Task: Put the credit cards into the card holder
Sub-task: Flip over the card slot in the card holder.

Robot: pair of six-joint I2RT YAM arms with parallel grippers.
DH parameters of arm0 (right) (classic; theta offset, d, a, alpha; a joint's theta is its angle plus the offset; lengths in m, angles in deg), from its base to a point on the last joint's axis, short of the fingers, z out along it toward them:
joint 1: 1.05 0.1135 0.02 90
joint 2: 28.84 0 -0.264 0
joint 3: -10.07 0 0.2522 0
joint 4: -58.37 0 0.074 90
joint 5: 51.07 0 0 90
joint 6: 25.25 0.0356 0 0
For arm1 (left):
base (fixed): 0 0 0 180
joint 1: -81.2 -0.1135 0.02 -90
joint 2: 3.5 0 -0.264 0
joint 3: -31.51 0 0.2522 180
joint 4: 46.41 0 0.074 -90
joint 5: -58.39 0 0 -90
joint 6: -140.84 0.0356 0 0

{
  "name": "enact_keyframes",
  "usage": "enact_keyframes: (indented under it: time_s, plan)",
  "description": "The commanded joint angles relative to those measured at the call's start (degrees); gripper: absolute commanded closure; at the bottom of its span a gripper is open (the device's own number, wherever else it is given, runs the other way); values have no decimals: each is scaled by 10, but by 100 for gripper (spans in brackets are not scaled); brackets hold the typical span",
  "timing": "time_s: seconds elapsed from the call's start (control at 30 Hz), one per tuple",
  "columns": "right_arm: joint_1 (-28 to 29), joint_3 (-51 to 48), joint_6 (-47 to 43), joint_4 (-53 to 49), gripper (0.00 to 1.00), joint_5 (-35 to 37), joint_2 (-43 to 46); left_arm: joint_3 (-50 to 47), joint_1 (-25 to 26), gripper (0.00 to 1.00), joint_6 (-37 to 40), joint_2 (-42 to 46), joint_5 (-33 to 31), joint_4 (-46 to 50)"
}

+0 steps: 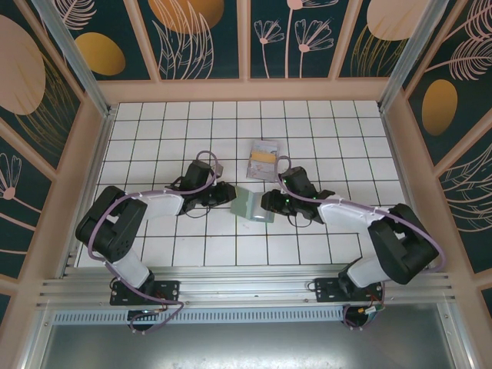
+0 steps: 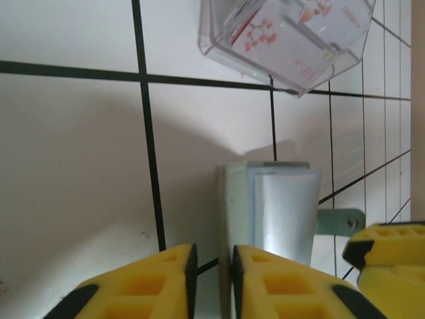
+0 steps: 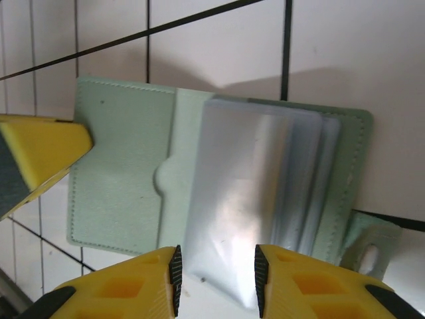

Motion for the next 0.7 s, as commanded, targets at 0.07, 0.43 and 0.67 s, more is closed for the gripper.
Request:
enact_keyframes:
  time_s: [0.07,0.43,0.67]
  plan:
    - [-9,11,6,14,63,34,-30,-18,-2,87,-7,-5,13,-33]
    - [-10,22,4,49,62,0,-57,-18,-1,87,-5,-10,17,-37]
    - [-6,34,3,61,62,-16,-77,-24,-2,88,-8,-10,19,-44]
